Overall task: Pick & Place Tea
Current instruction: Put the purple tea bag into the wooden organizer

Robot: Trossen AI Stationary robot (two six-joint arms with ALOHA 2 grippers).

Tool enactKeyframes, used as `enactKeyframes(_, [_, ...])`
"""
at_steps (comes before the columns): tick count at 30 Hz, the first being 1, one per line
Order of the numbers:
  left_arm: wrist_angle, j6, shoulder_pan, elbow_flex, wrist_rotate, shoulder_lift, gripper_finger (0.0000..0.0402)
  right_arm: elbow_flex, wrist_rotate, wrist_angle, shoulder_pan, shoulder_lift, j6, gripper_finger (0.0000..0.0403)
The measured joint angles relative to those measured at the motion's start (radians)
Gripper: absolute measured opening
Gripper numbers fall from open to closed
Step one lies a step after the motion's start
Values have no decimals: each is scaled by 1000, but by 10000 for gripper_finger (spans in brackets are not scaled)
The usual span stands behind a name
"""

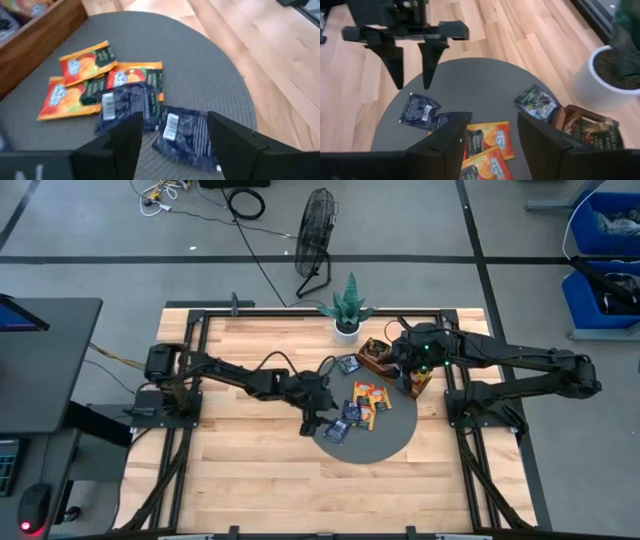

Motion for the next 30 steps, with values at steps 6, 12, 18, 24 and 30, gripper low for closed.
enactKeyframes(6, [77, 4, 2, 0, 1, 72, 205, 0, -6, 0, 13, 0, 0, 182])
enactKeyframes(12, [128, 7, 1, 2, 48, 129, 197, 0, -6, 1, 15, 0, 0, 182])
enactKeyframes(18, [142, 31, -6, 0, 53, 162, 197, 0, -5, 1, 15, 0, 0, 182])
enactKeyframes(24, [146, 40, -4, 2, 51, 190, 197, -1, -5, 2, 15, 0, 0, 182])
enactKeyframes(30, [154, 21, -3, 2, 52, 221, 197, -1, -5, 2, 15, 0, 0, 182])
